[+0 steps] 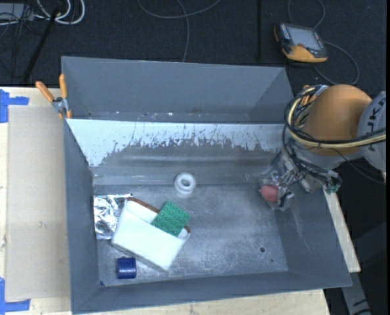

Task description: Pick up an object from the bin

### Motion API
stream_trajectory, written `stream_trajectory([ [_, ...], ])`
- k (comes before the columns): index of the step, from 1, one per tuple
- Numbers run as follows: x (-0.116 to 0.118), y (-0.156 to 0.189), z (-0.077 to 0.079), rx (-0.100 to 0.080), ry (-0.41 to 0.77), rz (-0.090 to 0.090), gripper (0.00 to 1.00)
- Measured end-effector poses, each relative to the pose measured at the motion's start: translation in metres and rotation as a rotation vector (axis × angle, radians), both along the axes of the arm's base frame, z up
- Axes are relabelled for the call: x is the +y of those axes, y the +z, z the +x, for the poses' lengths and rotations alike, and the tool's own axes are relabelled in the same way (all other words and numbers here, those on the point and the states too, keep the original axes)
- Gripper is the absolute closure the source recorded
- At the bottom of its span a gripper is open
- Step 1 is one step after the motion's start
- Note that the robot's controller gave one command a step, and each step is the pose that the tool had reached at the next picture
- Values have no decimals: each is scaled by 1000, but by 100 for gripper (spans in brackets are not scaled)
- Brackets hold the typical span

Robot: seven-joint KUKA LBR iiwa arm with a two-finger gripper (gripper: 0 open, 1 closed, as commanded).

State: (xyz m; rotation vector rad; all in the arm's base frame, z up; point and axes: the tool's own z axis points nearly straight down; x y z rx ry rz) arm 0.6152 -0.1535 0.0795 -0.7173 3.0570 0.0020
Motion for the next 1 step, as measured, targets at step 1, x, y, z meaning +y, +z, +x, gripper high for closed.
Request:
stream_trajectory([
  [1, 22, 151, 7, -10, -23, -2, 100],
])
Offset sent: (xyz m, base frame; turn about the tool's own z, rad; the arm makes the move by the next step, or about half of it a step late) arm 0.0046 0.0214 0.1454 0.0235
